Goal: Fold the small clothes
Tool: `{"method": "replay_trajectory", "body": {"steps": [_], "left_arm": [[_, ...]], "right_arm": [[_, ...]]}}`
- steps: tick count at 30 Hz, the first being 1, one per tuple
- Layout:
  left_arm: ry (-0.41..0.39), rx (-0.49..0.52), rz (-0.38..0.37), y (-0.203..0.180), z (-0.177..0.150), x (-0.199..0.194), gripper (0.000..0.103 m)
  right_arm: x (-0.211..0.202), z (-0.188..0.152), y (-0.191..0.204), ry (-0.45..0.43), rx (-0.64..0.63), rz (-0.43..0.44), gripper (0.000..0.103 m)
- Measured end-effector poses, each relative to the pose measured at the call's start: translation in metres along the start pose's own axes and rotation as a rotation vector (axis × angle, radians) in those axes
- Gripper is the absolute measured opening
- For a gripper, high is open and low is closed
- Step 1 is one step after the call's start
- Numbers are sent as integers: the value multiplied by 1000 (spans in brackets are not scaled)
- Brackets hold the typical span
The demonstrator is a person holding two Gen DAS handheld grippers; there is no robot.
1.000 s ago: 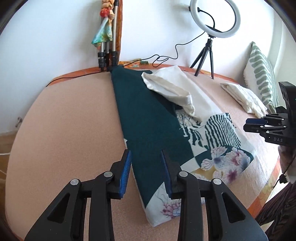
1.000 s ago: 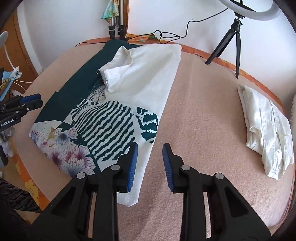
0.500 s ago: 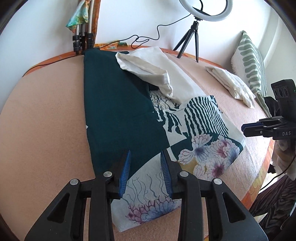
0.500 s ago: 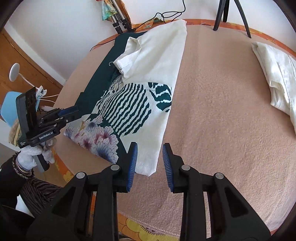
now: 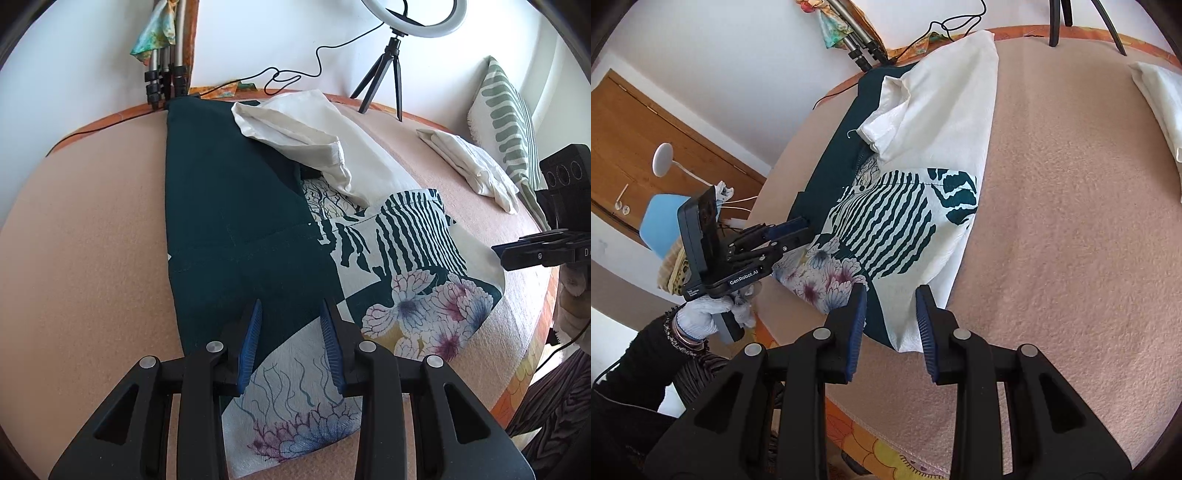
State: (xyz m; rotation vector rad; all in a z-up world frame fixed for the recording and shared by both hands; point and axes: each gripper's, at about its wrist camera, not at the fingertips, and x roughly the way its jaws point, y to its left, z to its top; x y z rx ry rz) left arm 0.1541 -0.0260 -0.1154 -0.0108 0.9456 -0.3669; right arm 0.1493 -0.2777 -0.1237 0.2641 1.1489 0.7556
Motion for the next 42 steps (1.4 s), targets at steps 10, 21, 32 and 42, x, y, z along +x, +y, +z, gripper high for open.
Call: {"method": "replay_trajectory", "body": {"steps": [10,21,32,42], "left_arm": [[-7,0,-3,4,2,1,31],[-31,-24,108,26,12,-8,31],[-176,-90,29,74,94,-30,52],[-118,-282,-111,149,153,38,52]], "right_arm": [[8,-6,-15,25,-40,108,30],[-21,-12,-10,34,-109,-120,10],[-40,64,18,-121,-176,-217,18],[-8,182,-34,-148,-69,-274,44]]}}
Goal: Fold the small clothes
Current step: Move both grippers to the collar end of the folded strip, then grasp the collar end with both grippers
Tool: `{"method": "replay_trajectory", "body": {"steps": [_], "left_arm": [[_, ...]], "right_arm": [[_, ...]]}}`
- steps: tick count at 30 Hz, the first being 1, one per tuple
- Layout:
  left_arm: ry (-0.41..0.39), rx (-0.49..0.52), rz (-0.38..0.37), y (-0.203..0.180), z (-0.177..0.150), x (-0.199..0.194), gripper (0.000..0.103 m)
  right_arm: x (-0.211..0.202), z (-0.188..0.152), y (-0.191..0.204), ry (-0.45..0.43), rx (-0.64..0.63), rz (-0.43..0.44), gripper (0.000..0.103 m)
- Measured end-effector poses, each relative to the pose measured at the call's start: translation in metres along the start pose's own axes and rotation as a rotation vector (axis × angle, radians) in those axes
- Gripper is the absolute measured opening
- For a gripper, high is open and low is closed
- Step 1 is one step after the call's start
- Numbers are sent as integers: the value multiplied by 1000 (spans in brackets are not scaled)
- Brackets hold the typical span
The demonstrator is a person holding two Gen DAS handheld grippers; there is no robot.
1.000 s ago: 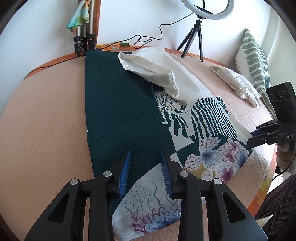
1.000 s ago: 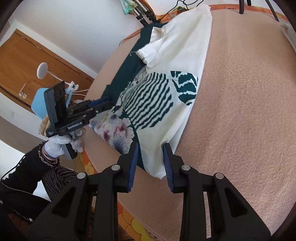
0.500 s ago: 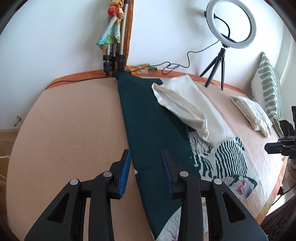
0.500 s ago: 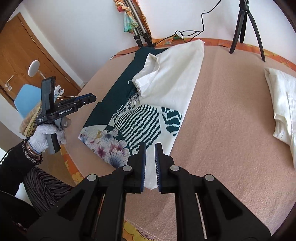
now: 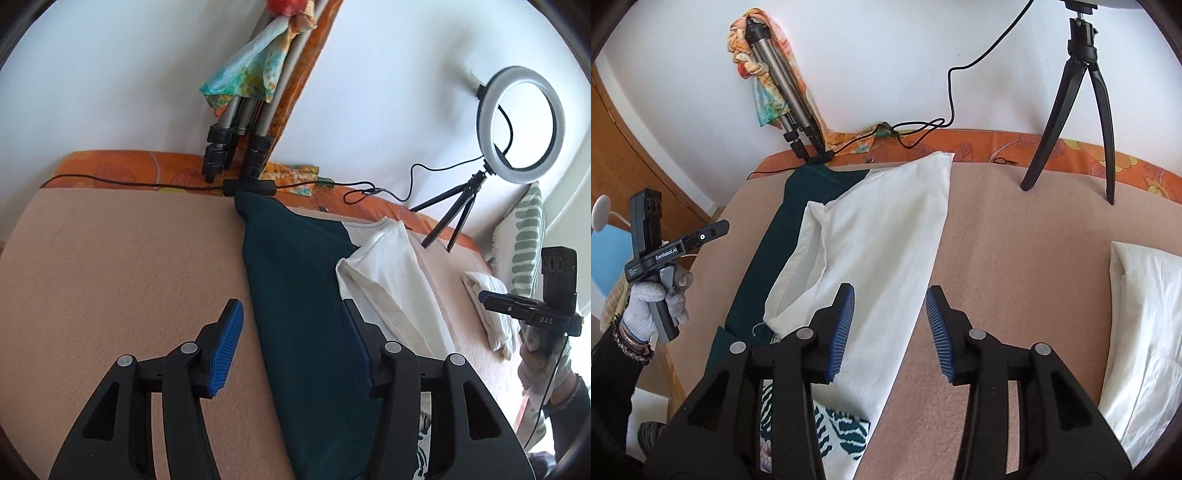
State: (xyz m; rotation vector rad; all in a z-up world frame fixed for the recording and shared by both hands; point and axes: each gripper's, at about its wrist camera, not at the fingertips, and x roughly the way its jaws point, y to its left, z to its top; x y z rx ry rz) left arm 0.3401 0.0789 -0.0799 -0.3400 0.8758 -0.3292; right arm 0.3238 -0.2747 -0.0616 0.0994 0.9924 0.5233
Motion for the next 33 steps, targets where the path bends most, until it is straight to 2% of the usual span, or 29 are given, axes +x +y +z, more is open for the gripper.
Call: {"method": "replay_trajectory", "body": {"steps": [5,9,14,15,17,21,25,26,29,30,31,32,33], "left_arm": [[5,-79,-19,28,25,38,52],[15,-130,-53,37,40,65,53],[37,-125,-65,38,53,94,52],[16,-118,-66,36,55,95,54],[23,-103,-67,33,60,101,54],[26,-73,-44,26,68,110,54],[12,-34,-8,20,72,116,50],[14,-24,3,19,73,118,44],[22,-30,14,21,74,123,11],[22,-35,9,22,73,124,6],[11,-29,3,21,72,122,5],[0,-16,-2,19,72,120,3],[-11,-6,-12,17,71,117,3]], "right_arm": [[45,39,-33,15,47,20,44],[77,57,-53,25,81,51,44],[106,71,-60,38,77,83,44],[111,73,-61,42,76,84,44],[119,79,-63,41,79,94,44],[128,91,-60,35,83,124,44],[135,101,-54,14,67,105,44],[137,102,-52,13,67,106,44],[141,104,-46,10,52,86,42],[142,105,-44,12,49,84,33],[143,106,-43,17,46,83,16],[145,107,-43,20,45,86,11],[144,108,-42,17,44,89,9]]}}
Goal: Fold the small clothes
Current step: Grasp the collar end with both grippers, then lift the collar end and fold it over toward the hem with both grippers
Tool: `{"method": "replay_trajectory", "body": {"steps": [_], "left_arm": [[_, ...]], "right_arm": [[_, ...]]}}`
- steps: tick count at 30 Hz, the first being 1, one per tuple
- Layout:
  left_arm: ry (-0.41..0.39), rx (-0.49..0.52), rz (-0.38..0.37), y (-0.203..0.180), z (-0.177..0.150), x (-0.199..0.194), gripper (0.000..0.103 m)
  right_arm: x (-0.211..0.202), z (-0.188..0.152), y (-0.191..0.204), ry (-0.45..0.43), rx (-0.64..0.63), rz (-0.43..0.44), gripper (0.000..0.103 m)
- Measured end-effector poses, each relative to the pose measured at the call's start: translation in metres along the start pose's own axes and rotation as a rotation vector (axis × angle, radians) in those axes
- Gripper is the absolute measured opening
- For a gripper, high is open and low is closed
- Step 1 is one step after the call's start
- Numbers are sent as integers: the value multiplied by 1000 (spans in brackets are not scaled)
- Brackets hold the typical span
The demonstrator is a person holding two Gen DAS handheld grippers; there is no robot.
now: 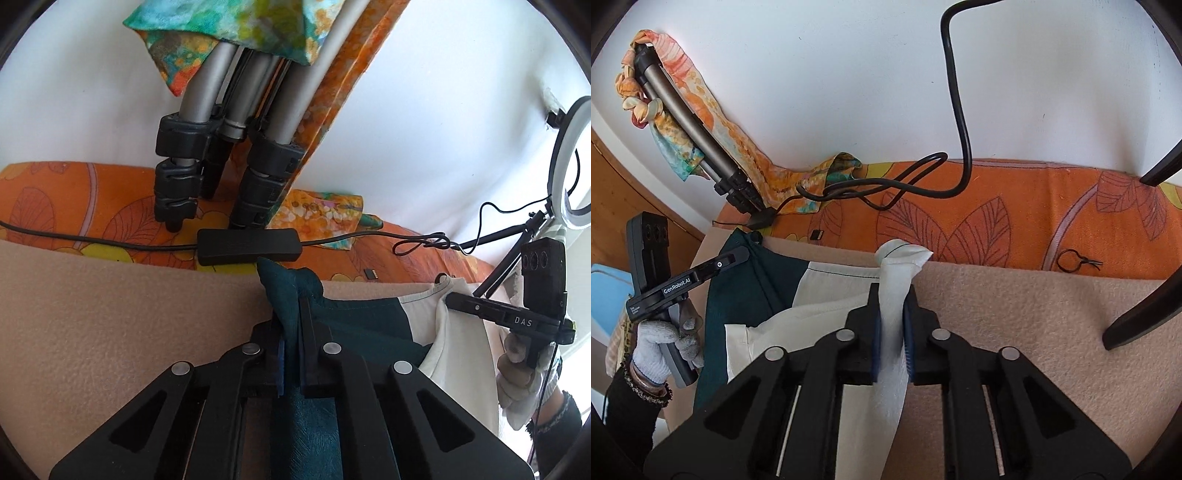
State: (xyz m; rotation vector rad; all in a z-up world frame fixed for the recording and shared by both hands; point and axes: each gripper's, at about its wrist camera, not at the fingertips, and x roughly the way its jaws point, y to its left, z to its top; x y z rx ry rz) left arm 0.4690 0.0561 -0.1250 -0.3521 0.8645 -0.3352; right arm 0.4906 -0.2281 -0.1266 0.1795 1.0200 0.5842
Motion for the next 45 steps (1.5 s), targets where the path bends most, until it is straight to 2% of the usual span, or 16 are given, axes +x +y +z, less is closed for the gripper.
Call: {"method": "replay_trajectory", "body": {"steps": [7,13,22,29,34,40,45], "left_arm": [[-62,24,-62,-16,6,-30,2],[-92,67,-83,-35,4,-65,2],[-114,132,-95,-68,-20,-124,2],[-104,162,-99,-85,-66,-171,2],[-76,199,-98,-88,-110,-200,2],[-10,201,-102,-84,-168,-212,2],[38,272,-77,-90,-206,-217,2]], "right_arm": [[-25,4,16,-58,-37,27,6],[-57,3,36,-97,-72,50,5],[-117,-26,75,-132,-141,75,5],[-157,-75,112,-120,-205,95,5],[-180,-126,127,-105,-239,86,5],[-186,-190,130,-70,-246,85,5],[-182,-233,130,-44,-274,61,5]]}}
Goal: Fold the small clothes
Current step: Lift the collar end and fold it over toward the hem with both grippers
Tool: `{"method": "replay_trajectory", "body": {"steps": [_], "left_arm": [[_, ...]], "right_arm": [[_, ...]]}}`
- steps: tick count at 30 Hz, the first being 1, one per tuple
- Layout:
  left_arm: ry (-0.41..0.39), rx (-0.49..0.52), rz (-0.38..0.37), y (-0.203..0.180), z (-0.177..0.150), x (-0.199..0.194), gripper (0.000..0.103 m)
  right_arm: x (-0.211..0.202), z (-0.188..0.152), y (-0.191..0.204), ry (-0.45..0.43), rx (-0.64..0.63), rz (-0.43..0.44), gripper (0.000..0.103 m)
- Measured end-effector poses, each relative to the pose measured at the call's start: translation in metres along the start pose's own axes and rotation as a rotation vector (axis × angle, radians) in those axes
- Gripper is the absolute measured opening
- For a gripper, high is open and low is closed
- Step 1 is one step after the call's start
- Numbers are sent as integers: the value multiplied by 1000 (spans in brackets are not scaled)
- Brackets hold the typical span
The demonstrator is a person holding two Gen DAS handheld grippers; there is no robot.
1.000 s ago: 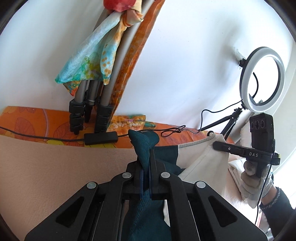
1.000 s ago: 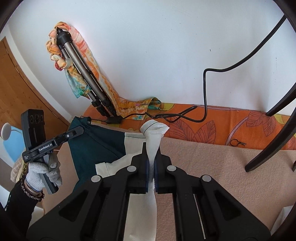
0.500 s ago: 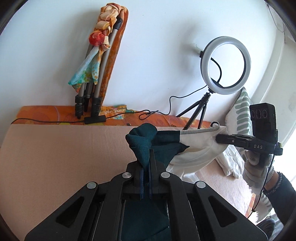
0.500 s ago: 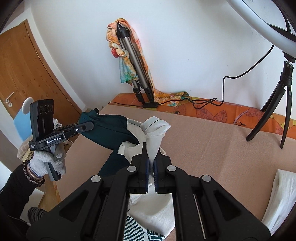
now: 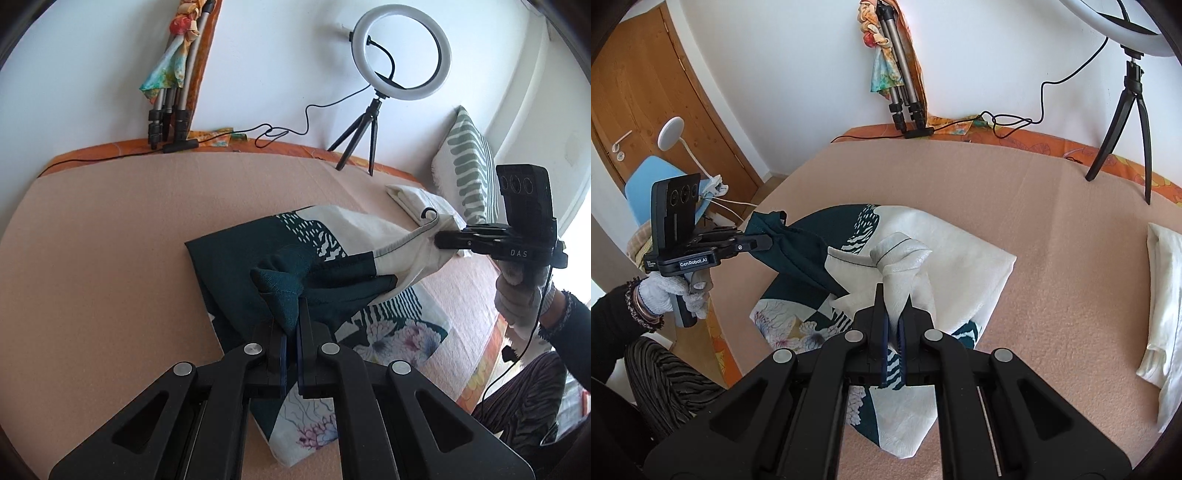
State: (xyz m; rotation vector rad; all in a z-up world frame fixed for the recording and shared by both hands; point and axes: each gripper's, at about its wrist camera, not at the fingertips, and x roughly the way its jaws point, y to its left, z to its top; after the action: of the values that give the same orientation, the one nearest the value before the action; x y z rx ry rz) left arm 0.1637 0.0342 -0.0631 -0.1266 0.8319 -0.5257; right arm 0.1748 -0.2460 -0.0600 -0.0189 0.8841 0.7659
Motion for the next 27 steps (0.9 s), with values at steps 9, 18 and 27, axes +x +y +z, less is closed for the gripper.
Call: {"method": "replay_trajectory", "body": {"steps": [9,18,27], "left_arm": [[54,65,46,-13,-23,0,5],[67,126,73,-22,-33,-8,9],[97,244,114,-32,-64,-39,9]], "right_arm": [[-3,-30,5,-19,-24,-53,5],[-10,-46,17,-51,-85,-91,5],[-39,-85,40,-23,-224,-176,51]]}}
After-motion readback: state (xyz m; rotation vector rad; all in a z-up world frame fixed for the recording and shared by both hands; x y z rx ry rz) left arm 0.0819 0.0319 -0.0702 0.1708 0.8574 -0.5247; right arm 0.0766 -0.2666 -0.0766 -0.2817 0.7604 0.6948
